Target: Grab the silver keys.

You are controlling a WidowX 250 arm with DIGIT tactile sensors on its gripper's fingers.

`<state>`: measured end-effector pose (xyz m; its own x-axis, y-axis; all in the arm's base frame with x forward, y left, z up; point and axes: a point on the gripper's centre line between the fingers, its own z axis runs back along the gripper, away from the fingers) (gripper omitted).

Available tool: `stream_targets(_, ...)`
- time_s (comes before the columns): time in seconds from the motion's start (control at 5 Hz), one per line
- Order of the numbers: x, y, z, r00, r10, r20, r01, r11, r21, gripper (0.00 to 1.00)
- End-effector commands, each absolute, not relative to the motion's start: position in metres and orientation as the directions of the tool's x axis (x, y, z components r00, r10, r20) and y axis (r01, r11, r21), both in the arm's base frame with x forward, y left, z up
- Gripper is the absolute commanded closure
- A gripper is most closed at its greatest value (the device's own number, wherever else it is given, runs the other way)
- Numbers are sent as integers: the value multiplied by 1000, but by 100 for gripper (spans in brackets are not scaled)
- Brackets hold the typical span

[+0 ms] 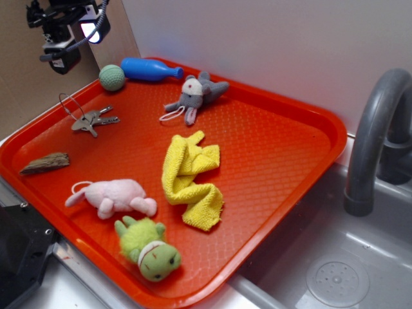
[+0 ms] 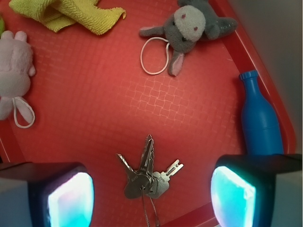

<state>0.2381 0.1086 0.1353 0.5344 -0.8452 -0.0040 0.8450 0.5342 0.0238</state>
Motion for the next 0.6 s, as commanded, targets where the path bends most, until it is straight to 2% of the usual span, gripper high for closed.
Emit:
stream_targets(0.0,244,99,143,500,-866,9,865,499,55,0)
stream_targets(0.2,244,99,143,500,-866,9,865,499,55,0)
stream_targets(0.4,244,94,181,261,-961,96,940,276,202,0)
